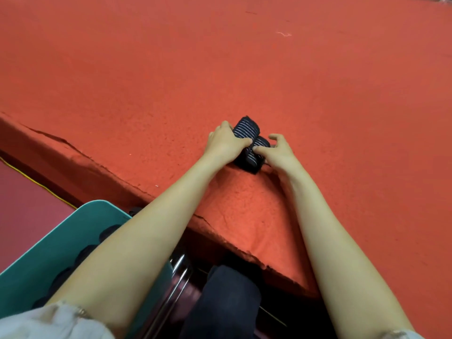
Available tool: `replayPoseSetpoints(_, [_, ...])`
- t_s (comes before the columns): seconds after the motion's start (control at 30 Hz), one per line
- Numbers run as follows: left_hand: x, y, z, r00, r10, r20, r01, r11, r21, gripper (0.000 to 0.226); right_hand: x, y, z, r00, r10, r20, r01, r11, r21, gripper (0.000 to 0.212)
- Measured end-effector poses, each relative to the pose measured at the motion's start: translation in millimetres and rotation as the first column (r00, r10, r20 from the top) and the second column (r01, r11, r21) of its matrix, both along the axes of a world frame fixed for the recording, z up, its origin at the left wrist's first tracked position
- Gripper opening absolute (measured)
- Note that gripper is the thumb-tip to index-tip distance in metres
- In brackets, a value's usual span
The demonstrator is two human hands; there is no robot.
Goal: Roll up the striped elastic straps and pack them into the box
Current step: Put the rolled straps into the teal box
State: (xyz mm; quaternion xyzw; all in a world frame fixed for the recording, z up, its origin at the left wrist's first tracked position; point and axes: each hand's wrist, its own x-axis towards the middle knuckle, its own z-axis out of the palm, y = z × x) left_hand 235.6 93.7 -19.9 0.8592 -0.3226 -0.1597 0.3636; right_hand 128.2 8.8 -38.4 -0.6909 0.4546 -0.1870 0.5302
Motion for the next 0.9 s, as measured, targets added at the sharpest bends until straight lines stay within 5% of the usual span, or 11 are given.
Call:
replayPoseSetpoints(0.23, [-18.5, 9.0, 12.0, 0.999, -0.022, 0.033, 0.023, 1.0, -0.015, 0.064, -10.2, 18.5, 0.2, 0.968, -0.133, 0.215, 0.096, 0.98, 0.173, 0.071])
replayPoseSetpoints(0.43, [-37.5, 37.0, 16.3, 0.969, -0.132, -0.21, 0.087, 0.974, -0.21, 0.052, -32.7, 41.9, 8.5, 0.943, -0.178, 0.279, 0.111, 0.964, 0.24, 0.052])
replayPoseSetpoints(0.6, [-60.5, 66.7, 4.8, 0.928, -0.18, -0.328, 0.075, 0.949, -0.308, 0.044, -56.1, 62.9, 9.3, 0.964, -0.13, 0.232, 0.123, 0.991, 0.047, 0.043])
replayPoseSetpoints(0.77, [-66.7, 105.8, -1.2, 0.948, -0.232, -0.217, 0.148, 0.927, -0.345, 0.043, -71.4, 86.4, 16.1, 0.977, -0.002, 0.213, 0.029, 0.992, -0.124, 0.033])
replayPoseSetpoints(0.9, [-57.3, 163.1, 0.2, 0.992, -0.101, -0.077, 0.068, 0.934, -0.35, 0.052, -56.3, 124.9, 23.4, 0.96, 0.21, 0.187, -0.16, 0.955, -0.251, 0.032])
